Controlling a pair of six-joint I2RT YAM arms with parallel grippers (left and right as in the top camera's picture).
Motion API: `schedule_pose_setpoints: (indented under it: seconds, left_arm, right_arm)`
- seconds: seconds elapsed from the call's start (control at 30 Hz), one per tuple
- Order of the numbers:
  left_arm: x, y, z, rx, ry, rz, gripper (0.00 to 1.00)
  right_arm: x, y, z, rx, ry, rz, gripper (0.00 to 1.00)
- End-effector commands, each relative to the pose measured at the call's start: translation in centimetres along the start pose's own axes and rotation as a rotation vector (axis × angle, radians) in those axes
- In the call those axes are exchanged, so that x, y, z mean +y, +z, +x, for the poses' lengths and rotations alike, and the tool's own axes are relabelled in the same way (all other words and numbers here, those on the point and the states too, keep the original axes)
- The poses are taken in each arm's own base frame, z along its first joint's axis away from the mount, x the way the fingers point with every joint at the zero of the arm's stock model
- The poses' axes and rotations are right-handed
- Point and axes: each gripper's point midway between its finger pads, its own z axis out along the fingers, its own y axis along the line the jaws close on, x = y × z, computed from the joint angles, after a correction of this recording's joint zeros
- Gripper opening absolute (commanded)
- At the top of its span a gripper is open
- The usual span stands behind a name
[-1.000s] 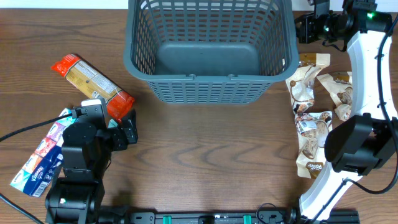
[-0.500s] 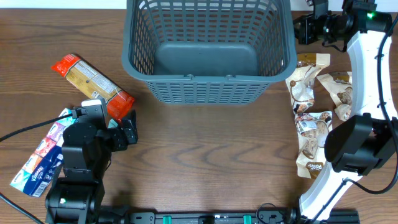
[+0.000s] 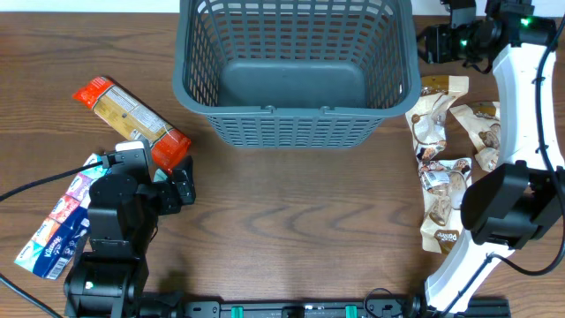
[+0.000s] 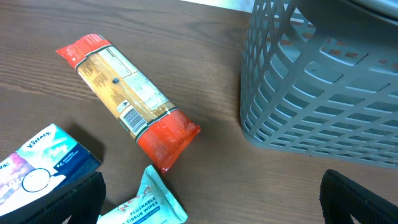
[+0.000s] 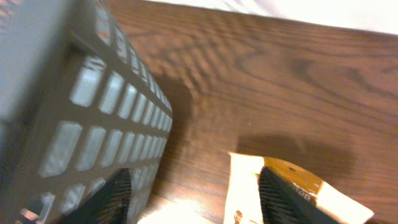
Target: Pack container
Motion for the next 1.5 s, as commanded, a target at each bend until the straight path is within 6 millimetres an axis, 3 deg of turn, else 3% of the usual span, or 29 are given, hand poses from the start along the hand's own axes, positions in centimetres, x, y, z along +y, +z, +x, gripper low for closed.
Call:
schedule_pose_setpoints:
  seconds: [0.0,0.1,0.17,0.27,0.37,0.5,0.8,1.0,1.47]
  left_arm:
    - [0.1,-0.5,-1.0,-0.027,-0.016,-0.007,0.99]
    - [0.1,-0.5,-1.0,-0.027,-0.016,-0.007,0.99]
    - [0.1,-0.5,-1.0,-0.027,-0.016,-0.007,0.98]
    - [0.1,-0.5,-1.0,-0.027,-0.016,-0.007,0.98]
    - [0.1,-0.5,-1.0,-0.027,-0.016,-0.007,0.99]
    - [0.1,-0.5,-1.0,-0.027,-0.016,-0.007,0.99]
    - [0.1,-0.5,-1.1,-0.028,-0.017,-0.006,0.99]
    - [0.1,-0.5,-1.1,-0.028,-0.016,-0.006,0.99]
    - [0.1,-0.5,-1.1,-0.028,-0.016,-0.007,0.99]
  right_arm:
    - [-2.4,-4.1,-0.8,-0.059,0.068,0.081,0.62]
    - [-3.8,-7.7,-0.6,-0.099,0.198,0.118,0.62]
    - [-4.5,-10.2,0.9,-0.083,0.291,0.138,0.66]
    - [-5.2,-12.0,4.0,0.003,0.357,0.171,0.79]
    - [-6.5,-12.2,7.7,0.142,0.374,0.25,0.88]
    - [-6.7,-10.6,10.8,0.27,0.348,0.276,0.98]
    - [-6.5,-5.5,14.9,0.389,0.302,0.255,0.99]
    - [-7.4,-3.6,15.2,0.445,0.278,0.395,0.98]
    - [-7.6,4.8,15.5,0.461,0.24,0.375,0.98]
